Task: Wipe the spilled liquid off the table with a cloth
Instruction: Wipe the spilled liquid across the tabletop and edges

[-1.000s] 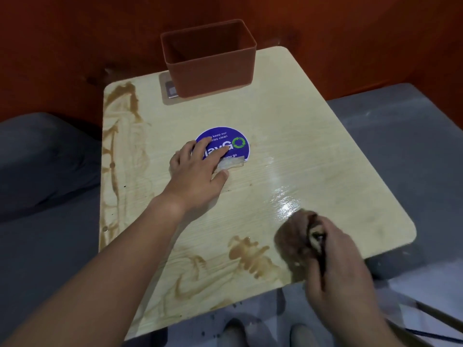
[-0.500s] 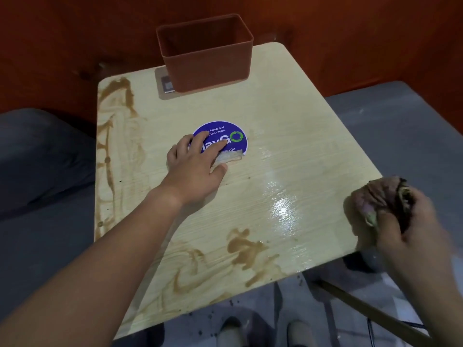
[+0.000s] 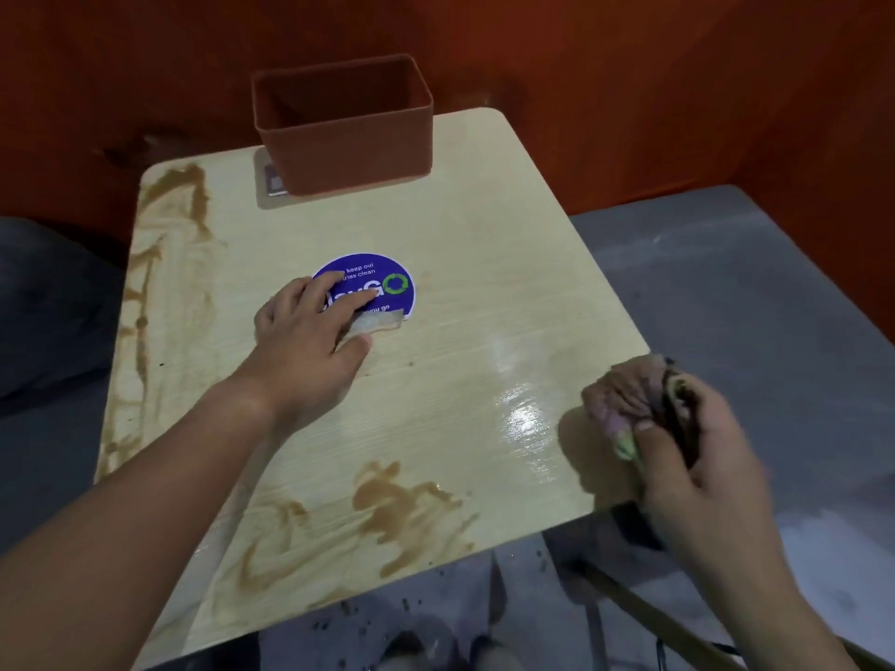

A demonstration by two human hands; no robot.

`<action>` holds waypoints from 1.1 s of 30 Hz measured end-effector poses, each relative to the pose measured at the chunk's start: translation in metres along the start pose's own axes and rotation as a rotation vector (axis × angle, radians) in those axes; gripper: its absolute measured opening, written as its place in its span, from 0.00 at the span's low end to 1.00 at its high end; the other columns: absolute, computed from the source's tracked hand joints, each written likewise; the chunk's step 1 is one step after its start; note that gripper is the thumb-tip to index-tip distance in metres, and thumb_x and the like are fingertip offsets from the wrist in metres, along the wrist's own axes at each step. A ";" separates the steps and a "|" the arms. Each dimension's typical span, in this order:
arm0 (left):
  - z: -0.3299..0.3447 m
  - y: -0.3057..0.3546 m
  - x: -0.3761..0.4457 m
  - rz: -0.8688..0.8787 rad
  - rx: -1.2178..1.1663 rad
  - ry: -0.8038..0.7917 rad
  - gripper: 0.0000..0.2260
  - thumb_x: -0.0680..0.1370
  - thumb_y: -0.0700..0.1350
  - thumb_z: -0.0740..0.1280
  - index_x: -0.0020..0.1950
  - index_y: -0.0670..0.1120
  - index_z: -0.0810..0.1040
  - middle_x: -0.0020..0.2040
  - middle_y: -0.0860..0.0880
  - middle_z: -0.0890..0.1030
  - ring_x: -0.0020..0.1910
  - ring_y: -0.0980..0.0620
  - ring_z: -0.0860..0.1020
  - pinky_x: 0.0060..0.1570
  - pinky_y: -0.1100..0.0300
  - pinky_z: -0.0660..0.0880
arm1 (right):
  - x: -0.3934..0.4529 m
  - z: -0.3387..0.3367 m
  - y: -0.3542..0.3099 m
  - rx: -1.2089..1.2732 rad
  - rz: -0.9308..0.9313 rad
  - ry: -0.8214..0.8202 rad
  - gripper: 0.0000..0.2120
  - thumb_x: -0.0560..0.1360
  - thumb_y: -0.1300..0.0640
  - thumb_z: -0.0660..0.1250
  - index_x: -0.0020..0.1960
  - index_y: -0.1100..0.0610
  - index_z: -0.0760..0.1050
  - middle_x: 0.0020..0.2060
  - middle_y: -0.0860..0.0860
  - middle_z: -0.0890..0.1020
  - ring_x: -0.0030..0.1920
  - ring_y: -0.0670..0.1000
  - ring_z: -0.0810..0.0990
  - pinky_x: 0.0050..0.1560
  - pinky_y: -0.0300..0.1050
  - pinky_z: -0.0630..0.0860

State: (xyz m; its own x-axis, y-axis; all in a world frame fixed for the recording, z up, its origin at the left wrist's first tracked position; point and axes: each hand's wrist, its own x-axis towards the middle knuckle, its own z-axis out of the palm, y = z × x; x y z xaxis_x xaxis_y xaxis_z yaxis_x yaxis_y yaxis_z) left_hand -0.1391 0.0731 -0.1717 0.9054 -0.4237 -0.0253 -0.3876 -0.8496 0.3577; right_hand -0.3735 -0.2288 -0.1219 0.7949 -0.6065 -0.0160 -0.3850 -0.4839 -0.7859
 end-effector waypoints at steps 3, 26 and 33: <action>0.000 -0.003 0.000 -0.009 0.023 0.002 0.27 0.79 0.62 0.53 0.79 0.66 0.63 0.82 0.56 0.60 0.81 0.51 0.52 0.78 0.45 0.48 | 0.038 -0.024 0.031 -0.133 0.063 0.034 0.19 0.81 0.56 0.65 0.71 0.45 0.69 0.61 0.51 0.82 0.56 0.53 0.77 0.55 0.54 0.75; -0.011 0.004 -0.005 -0.004 -0.014 -0.014 0.27 0.79 0.61 0.56 0.79 0.65 0.66 0.82 0.56 0.61 0.81 0.51 0.52 0.78 0.47 0.47 | 0.005 0.020 0.000 -0.239 -0.169 -0.043 0.20 0.77 0.65 0.64 0.64 0.46 0.69 0.48 0.48 0.75 0.46 0.56 0.73 0.46 0.50 0.68; -0.033 -0.001 -0.007 0.018 -0.273 -0.098 0.27 0.77 0.55 0.68 0.76 0.54 0.75 0.79 0.49 0.68 0.80 0.48 0.61 0.80 0.46 0.57 | -0.112 0.108 -0.059 -0.173 -0.344 -0.139 0.25 0.77 0.57 0.57 0.71 0.64 0.74 0.55 0.56 0.82 0.48 0.60 0.80 0.51 0.51 0.75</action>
State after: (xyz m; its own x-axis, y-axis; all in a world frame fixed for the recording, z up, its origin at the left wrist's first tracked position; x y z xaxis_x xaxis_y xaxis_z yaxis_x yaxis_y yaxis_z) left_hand -0.1397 0.0875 -0.1406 0.8725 -0.4778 -0.1017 -0.3311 -0.7314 0.5963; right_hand -0.3891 -0.0642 -0.1408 0.9424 -0.3054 0.1366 -0.1495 -0.7496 -0.6448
